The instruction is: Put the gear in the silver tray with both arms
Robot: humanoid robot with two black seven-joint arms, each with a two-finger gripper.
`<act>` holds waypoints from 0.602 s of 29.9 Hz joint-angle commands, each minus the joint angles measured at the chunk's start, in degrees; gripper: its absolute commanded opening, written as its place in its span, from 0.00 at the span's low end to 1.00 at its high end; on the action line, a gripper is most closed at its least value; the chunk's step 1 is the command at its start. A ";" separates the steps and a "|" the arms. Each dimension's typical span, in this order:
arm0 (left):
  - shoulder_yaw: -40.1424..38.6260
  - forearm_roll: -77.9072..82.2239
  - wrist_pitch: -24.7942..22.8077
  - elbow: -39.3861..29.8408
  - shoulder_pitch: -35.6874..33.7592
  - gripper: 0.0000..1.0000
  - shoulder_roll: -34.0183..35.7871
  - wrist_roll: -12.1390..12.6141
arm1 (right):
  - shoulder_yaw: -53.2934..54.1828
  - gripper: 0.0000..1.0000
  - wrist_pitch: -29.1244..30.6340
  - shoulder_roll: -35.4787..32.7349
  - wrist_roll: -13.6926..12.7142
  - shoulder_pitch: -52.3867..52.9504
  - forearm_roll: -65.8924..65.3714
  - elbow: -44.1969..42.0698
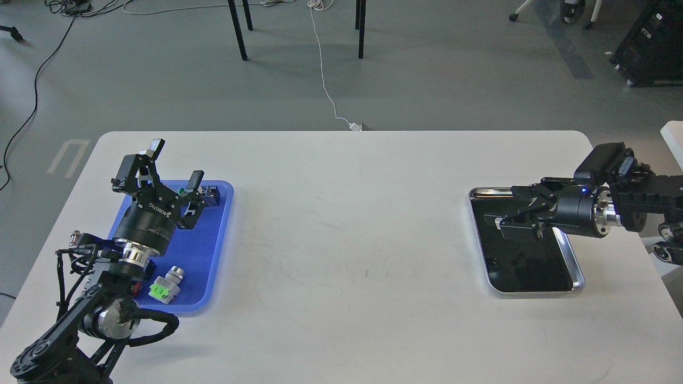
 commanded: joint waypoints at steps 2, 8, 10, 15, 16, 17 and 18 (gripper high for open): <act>-0.27 -0.01 0.06 0.00 0.00 0.98 -0.26 0.01 | 13.82 0.94 0.10 0.27 0.01 -8.18 13.95 0.11; -0.44 -0.01 0.06 0.00 0.35 0.98 -0.26 0.01 | 35.88 0.94 0.63 6.41 0.01 -22.68 31.53 0.55; -0.45 -0.01 0.06 0.00 0.35 0.98 -0.26 0.01 | 41.87 0.94 0.54 9.31 0.01 -26.73 37.25 0.29; -0.44 0.08 0.06 0.00 0.88 0.98 -0.44 0.01 | 57.86 0.94 -0.16 18.18 0.01 -35.35 53.50 -0.42; -0.53 0.25 0.06 0.09 0.88 0.98 -0.53 0.01 | 60.42 0.95 -0.16 19.68 0.01 -36.76 56.06 -0.42; -0.53 0.34 0.06 0.00 0.88 0.98 -0.70 0.01 | 63.05 0.96 -0.16 20.74 0.01 -38.16 58.00 -0.42; -0.45 0.43 0.06 0.09 0.88 0.98 -1.05 0.01 | 65.34 0.96 -0.25 21.97 0.01 -39.31 59.15 -0.50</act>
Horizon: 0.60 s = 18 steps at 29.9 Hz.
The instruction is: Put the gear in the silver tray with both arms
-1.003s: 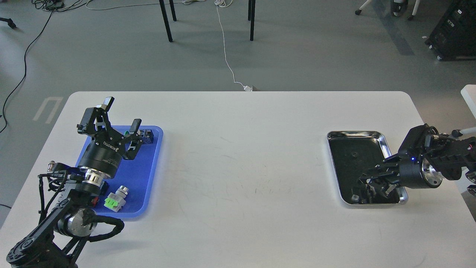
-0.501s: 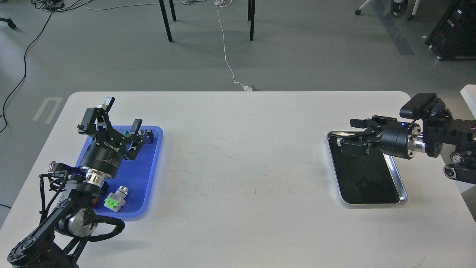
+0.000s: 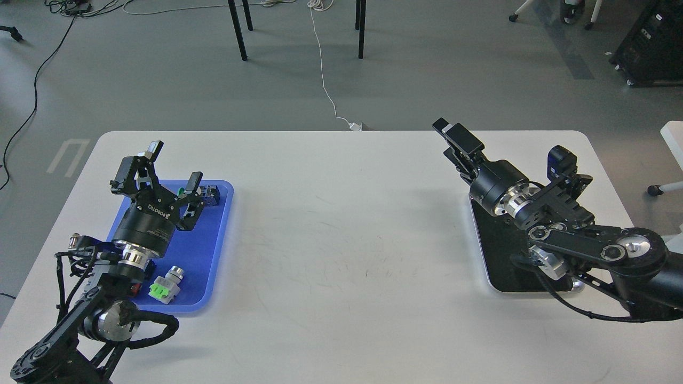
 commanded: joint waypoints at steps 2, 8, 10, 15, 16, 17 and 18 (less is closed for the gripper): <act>-0.06 0.35 0.00 0.07 0.32 0.98 -0.89 0.01 | 9.89 0.98 -0.23 5.92 0.01 -5.82 6.58 -0.11; -0.15 0.35 0.35 0.33 0.94 0.98 -3.35 0.06 | 11.75 0.99 -0.23 9.01 0.01 -8.99 6.58 -0.29; -0.06 0.35 0.35 0.42 1.02 0.98 -3.88 0.94 | 11.84 0.99 -0.23 9.01 0.01 -9.61 6.49 -0.20; -0.06 0.35 0.43 0.33 1.03 0.98 -4.32 1.03 | 11.84 0.99 0.12 8.92 0.01 -9.70 5.53 0.77; -0.06 0.35 0.43 0.42 1.03 0.98 -4.32 1.03 | 11.84 0.99 0.21 8.92 0.01 -9.78 5.53 1.12; -0.06 0.35 0.43 0.33 1.11 0.98 -4.32 1.03 | 11.84 0.99 0.21 8.92 0.01 -9.78 5.53 1.64; -0.06 0.35 0.43 0.33 1.11 0.98 -4.41 1.03 | 11.84 0.99 0.21 8.75 0.01 -9.78 5.53 2.26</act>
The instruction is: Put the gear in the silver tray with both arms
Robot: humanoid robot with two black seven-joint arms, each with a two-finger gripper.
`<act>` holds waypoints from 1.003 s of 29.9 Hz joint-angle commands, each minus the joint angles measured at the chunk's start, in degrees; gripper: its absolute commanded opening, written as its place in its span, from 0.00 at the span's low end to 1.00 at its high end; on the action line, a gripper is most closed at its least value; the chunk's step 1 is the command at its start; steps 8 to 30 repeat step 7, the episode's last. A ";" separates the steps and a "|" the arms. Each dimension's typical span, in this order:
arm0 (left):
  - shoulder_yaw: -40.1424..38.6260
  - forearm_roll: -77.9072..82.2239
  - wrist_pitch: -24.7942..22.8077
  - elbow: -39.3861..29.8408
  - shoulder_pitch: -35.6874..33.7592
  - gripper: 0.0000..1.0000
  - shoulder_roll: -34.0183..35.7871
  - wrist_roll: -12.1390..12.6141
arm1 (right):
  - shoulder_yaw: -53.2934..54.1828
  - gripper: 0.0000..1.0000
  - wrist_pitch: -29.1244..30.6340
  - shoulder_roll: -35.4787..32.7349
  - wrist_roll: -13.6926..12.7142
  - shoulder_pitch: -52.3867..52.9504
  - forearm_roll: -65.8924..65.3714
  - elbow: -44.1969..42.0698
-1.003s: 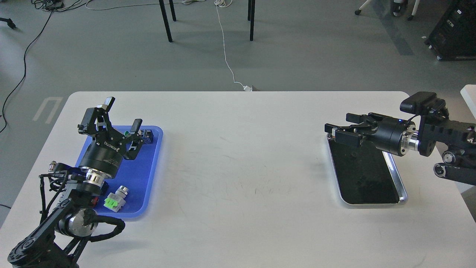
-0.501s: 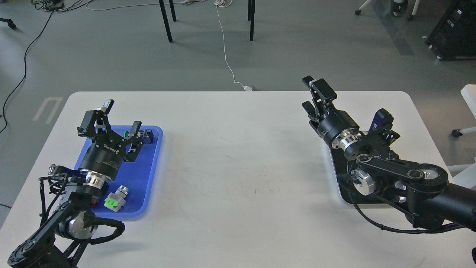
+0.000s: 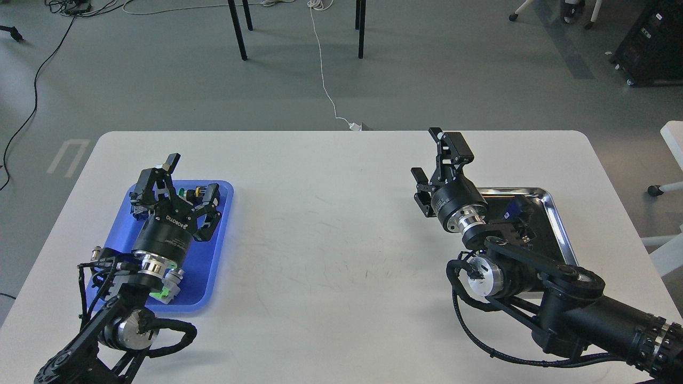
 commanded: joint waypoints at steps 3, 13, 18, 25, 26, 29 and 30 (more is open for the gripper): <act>0.01 -0.01 -0.07 -0.04 0.07 0.98 -0.12 -0.07 | -0.05 0.99 0.00 0.06 0.00 -0.03 -0.06 2.52; 0.01 -0.01 -0.07 -0.12 0.07 0.98 0.05 -0.16 | -0.05 0.99 0.00 0.24 0.00 -0.03 -0.06 2.70; 0.01 -0.01 -0.07 -0.12 0.07 0.98 0.05 -0.16 | -0.05 0.99 0.00 0.24 0.00 -0.03 -0.06 2.70; 0.01 -0.01 -0.07 -0.12 0.07 0.98 0.05 -0.16 | -0.05 0.99 0.00 0.24 0.00 -0.03 -0.06 2.70; 0.01 -0.01 -0.07 -0.12 0.07 0.98 0.05 -0.16 | -0.05 0.99 0.00 0.24 0.00 -0.03 -0.06 2.70; 0.01 -0.01 -0.07 -0.12 0.07 0.98 0.05 -0.16 | -0.05 0.99 0.00 0.24 0.00 -0.03 -0.06 2.70; 0.01 -0.01 -0.07 -0.12 0.07 0.98 0.05 -0.16 | -0.05 0.99 0.00 0.24 0.00 -0.03 -0.06 2.70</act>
